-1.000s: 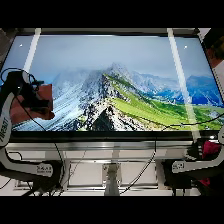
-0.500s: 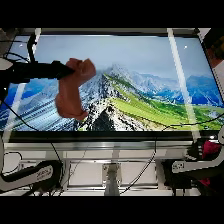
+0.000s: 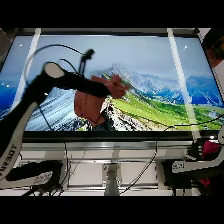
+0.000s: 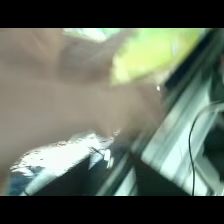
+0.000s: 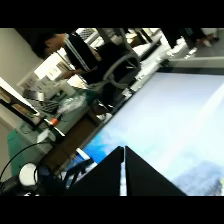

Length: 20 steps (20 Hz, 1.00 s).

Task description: Fold the clothes and pants, and hang the long-sleeved shirts on hangers.

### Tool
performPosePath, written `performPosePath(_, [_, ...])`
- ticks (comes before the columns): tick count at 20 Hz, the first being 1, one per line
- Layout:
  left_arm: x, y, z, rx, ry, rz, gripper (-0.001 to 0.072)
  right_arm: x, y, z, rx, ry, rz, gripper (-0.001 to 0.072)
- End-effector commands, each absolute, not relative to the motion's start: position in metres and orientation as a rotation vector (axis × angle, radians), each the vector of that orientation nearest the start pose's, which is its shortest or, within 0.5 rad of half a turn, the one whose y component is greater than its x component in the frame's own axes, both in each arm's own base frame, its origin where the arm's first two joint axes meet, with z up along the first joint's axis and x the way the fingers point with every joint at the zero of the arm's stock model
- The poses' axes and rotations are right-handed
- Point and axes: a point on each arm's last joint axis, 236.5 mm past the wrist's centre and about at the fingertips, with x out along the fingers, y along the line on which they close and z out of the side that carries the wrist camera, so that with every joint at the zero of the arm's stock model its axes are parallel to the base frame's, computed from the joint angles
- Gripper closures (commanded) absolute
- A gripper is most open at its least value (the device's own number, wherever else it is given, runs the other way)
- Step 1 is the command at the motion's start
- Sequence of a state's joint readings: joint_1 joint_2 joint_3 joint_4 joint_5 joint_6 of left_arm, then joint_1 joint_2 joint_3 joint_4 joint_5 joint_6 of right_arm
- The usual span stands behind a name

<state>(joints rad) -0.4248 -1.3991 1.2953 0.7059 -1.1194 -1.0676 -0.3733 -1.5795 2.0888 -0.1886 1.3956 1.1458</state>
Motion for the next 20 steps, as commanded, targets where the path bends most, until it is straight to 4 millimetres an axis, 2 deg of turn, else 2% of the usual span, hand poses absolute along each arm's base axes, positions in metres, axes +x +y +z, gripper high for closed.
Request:
performPosePath(1, [0.287,-0.384,0.04,-0.049,1.137,-1.171,0.0085,0.48,0.05,0.35,0.491,0.428,0.803,0.0386])
performPosePath(2, [0.278,-0.393,0.032,-0.034,1.155,-1.189,0.0086,0.481,0.047,0.345,0.481,0.44,0.786,0.0318])
performPosePath(4, [0.263,-0.404,0.029,-0.016,1.168,-1.221,0.0088,0.485,0.042,0.336,0.457,0.459,0.75,0.0318])
performPosePath(5, [0.258,-0.409,0.035,-0.031,1.164,-1.237,0.0159,0.487,0.039,0.332,0.445,0.469,0.733,0.0319])
performPosePath(7, [0.257,-0.41,0.049,-0.045,1.133,-1.246,0.0439,0.489,0.033,0.322,0.418,0.496,0.698,0.0351])
performPosePath(8, [0.265,-0.404,0.055,-0.034,1.106,-1.23,0.066,0.49,0.031,0.317,0.404,0.51,0.684,0.0507])
performPosePath(9, [0.276,-0.395,0.061,-0.028,1.073,-1.202,0.0701,0.491,0.027,0.311,0.387,0.528,0.663,0.0698])
performPosePath(10, [0.29,-0.385,0.067,-0.024,1.042,-1.169,0.0701,0.491,0.024,0.303,0.38,0.549,0.649,0.0702])
performPosePath(12, [0.321,-0.354,0.073,-0.018,1.007,-1.077,0.0702,0.488,0.027,0.281,0.461,0.633,0.651,0.0703])
performPosePath(14, [0.356,-0.31,0.074,-0.029,0.997,-0.942,0.0703,0.482,0.041,0.246,0.535,0.762,0.671,0.0704])
performPosePath(17, [0.401,-0.233,0.089,-0.034,0.935,-0.763,0.0703,0.474,0.089,0.181,0.583,0.973,0.689,0.0705])
performPosePath(20, [0.426,-0.156,0.104,-0.098,0.908,-0.6,0.0702,0.462,0.156,0.106,0.554,1.227,0.59,0.0704])
